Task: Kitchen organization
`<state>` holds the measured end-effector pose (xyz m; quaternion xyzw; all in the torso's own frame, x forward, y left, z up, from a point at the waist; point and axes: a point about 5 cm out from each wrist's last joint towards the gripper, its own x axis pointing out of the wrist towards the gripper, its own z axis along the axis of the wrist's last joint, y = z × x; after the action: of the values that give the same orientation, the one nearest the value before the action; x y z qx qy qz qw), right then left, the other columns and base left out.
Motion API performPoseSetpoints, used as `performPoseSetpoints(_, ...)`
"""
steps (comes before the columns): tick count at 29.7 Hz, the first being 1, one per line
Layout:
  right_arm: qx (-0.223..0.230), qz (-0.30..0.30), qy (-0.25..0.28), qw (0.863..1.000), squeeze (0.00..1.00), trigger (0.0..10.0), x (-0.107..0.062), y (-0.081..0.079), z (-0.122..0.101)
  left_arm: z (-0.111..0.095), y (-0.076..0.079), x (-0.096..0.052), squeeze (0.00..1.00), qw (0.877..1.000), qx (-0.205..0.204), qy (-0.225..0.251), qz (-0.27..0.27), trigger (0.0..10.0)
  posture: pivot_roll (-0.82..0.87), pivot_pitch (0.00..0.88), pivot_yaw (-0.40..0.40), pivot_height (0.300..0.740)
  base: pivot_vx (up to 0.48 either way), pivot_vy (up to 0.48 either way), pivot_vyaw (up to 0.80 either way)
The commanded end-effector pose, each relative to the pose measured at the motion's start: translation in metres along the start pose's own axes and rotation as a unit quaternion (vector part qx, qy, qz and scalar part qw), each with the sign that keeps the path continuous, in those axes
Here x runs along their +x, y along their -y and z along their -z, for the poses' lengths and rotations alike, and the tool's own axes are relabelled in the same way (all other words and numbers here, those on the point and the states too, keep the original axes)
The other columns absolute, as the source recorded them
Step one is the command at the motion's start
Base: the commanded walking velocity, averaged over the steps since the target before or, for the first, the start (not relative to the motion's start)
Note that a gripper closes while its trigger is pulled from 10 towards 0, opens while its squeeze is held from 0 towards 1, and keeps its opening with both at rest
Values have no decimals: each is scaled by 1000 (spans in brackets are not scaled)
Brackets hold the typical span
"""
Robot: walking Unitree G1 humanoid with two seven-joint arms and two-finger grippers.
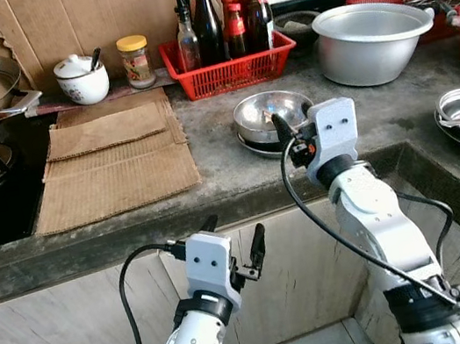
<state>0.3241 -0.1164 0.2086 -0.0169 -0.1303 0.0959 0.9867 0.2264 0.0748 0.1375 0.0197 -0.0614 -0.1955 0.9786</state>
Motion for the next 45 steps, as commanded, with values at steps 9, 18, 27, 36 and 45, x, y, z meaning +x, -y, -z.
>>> performPoseSetpoints(9,-7,5,-29,1000,0,10000,-1,0,15,2,3,0,0,1000,-1,-6,7,10000,59,30,-50,740,0,0,0)
performPoseSetpoints(18,-8,3,-26,1000,0,10000,7,1,15,3,3,-1,0,1000,-1,-6,7,10000,62,26,-53,740,0,0,0)
performPoseSetpoints(27,-11,2,-18,1000,0,5098,12,0,12,3,3,-1,0,1000,-3,-8,7,10000,60,34,-52,740,0,0,0)
performPoseSetpoints(36,-11,2,-16,1000,0,0,14,0,12,2,4,-2,0,1000,-3,-9,5,10000,62,42,-55,740,0,0,0)
performPoseSetpoints(45,-13,10,-6,1000,0,0,20,4,7,2,3,-1,0,1000,-3,-9,4,10000,62,46,-56,740,0,0,0)
